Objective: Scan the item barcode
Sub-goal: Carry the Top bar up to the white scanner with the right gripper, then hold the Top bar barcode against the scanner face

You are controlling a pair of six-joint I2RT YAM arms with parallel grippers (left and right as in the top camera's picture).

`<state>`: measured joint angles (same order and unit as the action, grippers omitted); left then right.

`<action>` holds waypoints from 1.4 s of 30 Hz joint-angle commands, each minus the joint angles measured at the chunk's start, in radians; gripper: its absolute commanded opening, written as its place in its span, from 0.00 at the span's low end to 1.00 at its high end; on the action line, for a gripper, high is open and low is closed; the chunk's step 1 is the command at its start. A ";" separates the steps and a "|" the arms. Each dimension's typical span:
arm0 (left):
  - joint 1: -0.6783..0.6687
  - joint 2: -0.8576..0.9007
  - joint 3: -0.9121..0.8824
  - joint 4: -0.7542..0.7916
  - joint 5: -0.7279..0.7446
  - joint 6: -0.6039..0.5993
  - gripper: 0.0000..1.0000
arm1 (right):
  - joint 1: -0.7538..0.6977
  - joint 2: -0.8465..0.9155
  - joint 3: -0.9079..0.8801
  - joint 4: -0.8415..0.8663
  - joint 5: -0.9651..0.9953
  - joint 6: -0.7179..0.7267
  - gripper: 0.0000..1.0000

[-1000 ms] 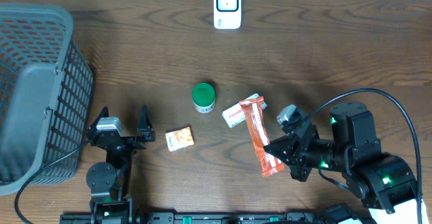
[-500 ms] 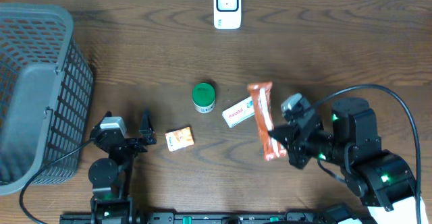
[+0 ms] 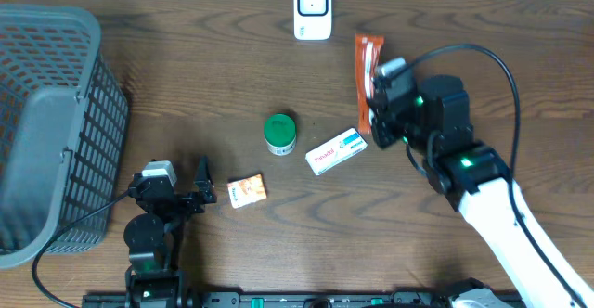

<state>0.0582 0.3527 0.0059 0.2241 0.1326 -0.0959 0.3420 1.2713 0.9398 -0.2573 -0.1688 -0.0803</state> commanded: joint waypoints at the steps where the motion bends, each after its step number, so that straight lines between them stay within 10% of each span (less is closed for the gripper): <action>1: 0.003 -0.002 -0.002 0.001 0.010 0.017 0.99 | 0.020 0.048 0.017 0.106 0.103 -0.055 0.01; 14: 0.003 -0.002 -0.002 -0.006 0.010 0.017 0.99 | 0.021 0.257 0.037 0.532 0.412 -0.306 0.01; 42: 0.003 0.005 -0.002 -0.287 -0.046 0.036 0.99 | 0.108 0.972 0.573 0.693 0.795 -1.108 0.01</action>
<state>0.0582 0.3569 0.0135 -0.0193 0.0944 -0.0765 0.4431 2.2120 1.4765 0.4179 0.5800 -1.1072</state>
